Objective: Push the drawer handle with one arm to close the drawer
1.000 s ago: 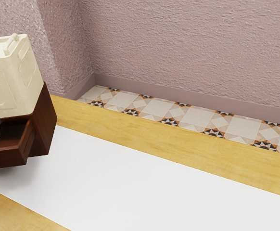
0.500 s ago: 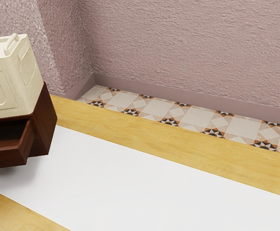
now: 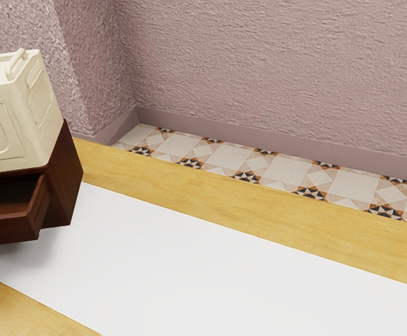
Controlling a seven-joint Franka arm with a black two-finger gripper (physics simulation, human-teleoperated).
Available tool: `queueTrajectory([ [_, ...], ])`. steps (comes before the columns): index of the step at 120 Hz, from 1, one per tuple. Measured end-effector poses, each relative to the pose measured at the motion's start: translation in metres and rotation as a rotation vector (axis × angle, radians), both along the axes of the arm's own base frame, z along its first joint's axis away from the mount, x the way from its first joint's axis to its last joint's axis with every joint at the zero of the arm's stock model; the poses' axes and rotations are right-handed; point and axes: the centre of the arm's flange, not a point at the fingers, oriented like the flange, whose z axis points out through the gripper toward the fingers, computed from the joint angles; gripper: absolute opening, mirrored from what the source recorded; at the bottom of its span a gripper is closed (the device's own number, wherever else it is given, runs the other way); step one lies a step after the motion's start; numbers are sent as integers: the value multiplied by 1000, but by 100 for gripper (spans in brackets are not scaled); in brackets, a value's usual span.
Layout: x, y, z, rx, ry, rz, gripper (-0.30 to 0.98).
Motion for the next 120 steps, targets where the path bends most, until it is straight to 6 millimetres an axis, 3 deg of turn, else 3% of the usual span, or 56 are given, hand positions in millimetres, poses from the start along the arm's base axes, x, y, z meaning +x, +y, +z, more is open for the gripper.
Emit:
queueTrajectory([
  [22, -6, 4, -6, -17, 9, 42, 69],
  [62, 10, 3, -31, -42, 64, 48, 69],
  [86, 17, 4, -33, -50, 61, 71, 68],
  [120, 22, 6, -28, -46, 35, 109, 13],
])
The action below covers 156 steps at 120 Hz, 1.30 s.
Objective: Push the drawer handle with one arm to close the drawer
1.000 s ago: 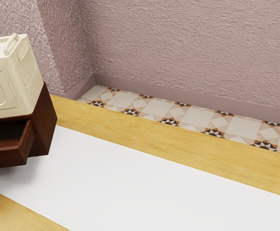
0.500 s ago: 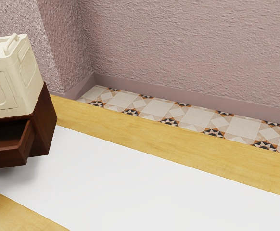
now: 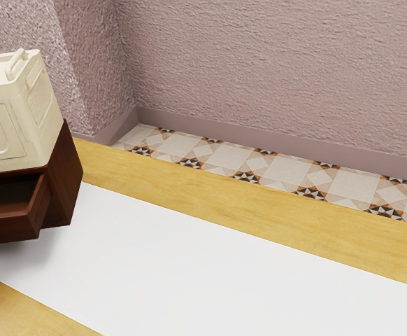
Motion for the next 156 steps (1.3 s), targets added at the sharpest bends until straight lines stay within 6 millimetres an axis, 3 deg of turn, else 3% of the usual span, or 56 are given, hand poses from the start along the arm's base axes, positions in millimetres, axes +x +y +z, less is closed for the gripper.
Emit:
queueTrajectory([
  [25, 10, 3, 5, 1, -13, 17, -3],
  [49, 30, 7, 8, 0, -15, 16, -7],
  [156, 114, 55, 12, 23, -13, 42, -10],
])
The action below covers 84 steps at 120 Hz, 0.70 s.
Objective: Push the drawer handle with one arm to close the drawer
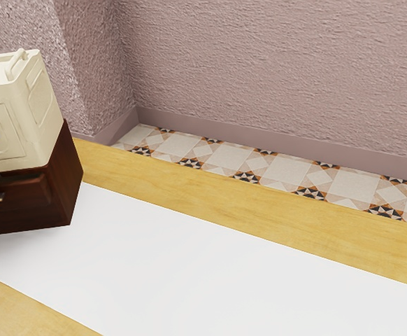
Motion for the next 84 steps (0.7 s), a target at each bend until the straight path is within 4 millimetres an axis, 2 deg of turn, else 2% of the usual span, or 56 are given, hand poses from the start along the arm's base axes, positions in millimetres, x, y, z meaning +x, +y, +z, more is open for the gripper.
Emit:
queueTrajectory([
  [10, 3, 7, 0, 3, 0, 9, -10],
  [39, 3, 23, -8, -20, 10, -129, -10],
  [84, 6, 34, -2, -24, 31, -260, -9],
])
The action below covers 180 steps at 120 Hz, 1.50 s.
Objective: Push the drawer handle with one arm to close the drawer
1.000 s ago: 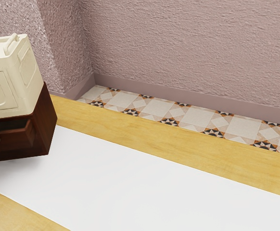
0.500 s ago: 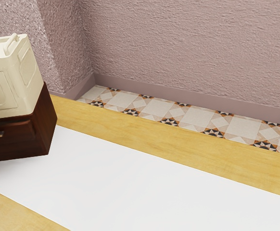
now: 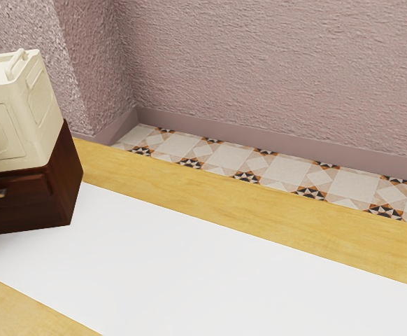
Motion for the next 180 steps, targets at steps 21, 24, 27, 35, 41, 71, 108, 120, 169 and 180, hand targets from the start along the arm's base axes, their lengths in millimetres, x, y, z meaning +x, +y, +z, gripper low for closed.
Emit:
queueTrajectory([
  [21, 1, 1, 3, -4, -13, -18, -9],
  [24, 1, 1, 3, -4, -17, -19, -9],
  [27, 1, 1, 4, -4, -21, -20, -9],
  [35, 2, 1, 4, -5, -32, -21, -10],
  [41, 2, 2, 3, -3, -38, -29, -10],
  [71, 5, 6, 4, 31, -84, -71, -9],
  [108, 5, 8, 6, 61, -136, -71, -12],
  [120, 15, -18, 54, 102, -242, -39, -10],
  [169, -7, -160, 135, 15, -251, -63, 39],
  [180, -9, -165, 140, -4, -194, -52, 49],
])
